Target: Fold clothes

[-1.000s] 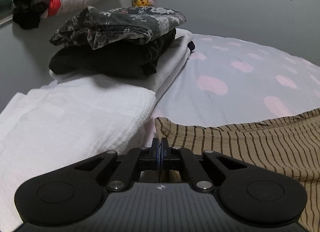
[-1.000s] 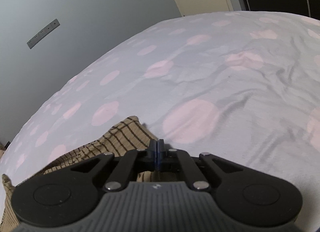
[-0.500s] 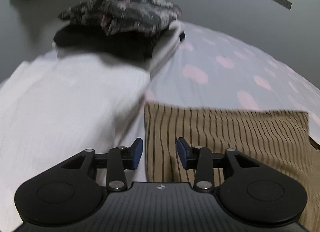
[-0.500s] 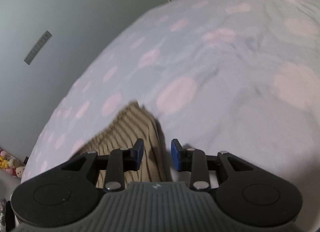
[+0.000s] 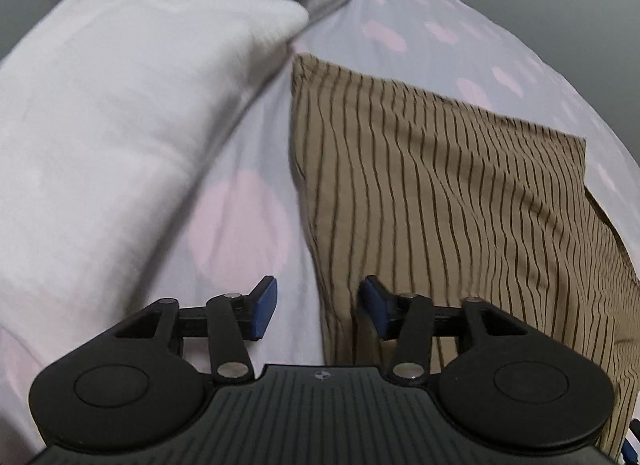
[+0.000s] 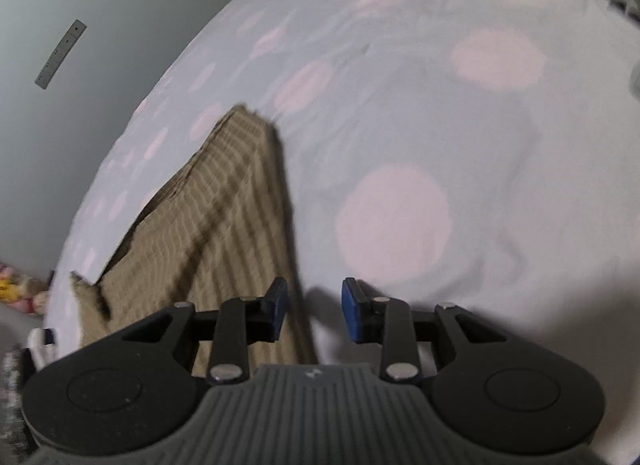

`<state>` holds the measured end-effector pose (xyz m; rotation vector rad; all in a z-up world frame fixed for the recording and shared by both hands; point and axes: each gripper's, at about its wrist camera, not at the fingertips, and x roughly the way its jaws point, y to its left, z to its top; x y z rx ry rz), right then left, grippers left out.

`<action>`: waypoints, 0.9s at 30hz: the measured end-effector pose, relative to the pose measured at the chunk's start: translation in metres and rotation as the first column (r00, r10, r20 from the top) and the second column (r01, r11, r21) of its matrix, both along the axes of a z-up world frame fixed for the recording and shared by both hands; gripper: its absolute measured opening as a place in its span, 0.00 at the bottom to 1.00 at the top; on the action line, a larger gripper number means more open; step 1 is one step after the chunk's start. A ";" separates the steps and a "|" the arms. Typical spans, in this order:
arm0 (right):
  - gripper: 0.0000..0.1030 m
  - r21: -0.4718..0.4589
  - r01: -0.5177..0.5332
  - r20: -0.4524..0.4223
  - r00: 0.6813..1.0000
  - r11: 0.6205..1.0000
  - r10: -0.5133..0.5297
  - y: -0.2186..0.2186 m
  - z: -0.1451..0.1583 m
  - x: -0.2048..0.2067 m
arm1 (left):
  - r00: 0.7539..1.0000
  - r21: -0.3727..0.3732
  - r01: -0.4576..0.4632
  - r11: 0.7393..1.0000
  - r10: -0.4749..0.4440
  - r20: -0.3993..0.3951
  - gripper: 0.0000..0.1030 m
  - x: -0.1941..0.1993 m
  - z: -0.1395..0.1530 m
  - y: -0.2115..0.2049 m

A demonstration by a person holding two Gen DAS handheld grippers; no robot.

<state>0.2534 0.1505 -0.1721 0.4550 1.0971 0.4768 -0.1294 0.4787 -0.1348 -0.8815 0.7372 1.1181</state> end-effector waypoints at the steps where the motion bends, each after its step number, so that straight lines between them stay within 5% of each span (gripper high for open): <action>1: 0.33 -0.004 -0.012 0.001 1.000 1.000 0.012 0.002 -0.001 -0.002 | 1.000 0.004 0.005 1.000 -0.005 0.001 0.31 0.001 -0.001 -0.001; 3: 0.24 -0.031 -0.049 0.026 0.998 0.998 0.050 0.007 0.000 -0.005 | 1.000 0.016 0.021 1.000 -0.021 0.005 0.09 0.003 -0.001 -0.004; 5: 0.05 -0.035 -0.075 0.029 0.997 0.997 0.076 0.010 0.000 -0.006 | 1.000 0.034 0.024 0.999 -0.024 0.001 0.03 0.003 0.000 -0.005; 10: 0.01 -0.103 0.001 0.124 0.992 0.995 0.012 0.000 0.012 -0.009 | 0.997 0.084 -0.026 0.996 0.032 -0.073 0.03 -0.004 0.006 -0.007; 13: 0.01 -0.126 0.021 0.108 0.994 0.992 -0.007 -0.004 0.011 -0.007 | 0.996 0.061 -0.027 0.998 0.032 -0.084 0.03 -0.004 0.001 -0.004; 16: 0.08 -0.102 0.023 0.086 0.996 0.995 -0.015 -0.007 0.008 -0.007 | 0.997 0.053 -0.036 0.998 0.040 -0.070 0.10 -0.006 0.002 -0.004; 19: 0.32 -0.026 0.032 0.025 0.999 0.999 -0.031 -0.018 0.007 -0.010 | 0.999 0.021 -0.048 0.999 0.048 -0.010 0.37 -0.014 0.007 -0.012; 21: 0.35 -0.002 0.038 -0.009 0.999 0.999 -0.038 -0.026 0.011 -0.019 | 0.998 -0.007 -0.047 0.999 0.047 0.032 0.53 -0.019 0.011 -0.018; 24: 0.35 0.051 0.040 -0.073 0.997 0.998 -0.036 -0.037 0.014 -0.032 | 0.997 -0.065 -0.025 0.998 0.029 0.066 0.54 -0.022 0.011 -0.031; 27: 0.35 0.004 0.005 -0.094 0.996 1.000 -0.004 -0.038 0.020 -0.046 | 0.999 -0.150 -0.003 0.989 0.011 0.050 0.54 -0.022 0.004 -0.040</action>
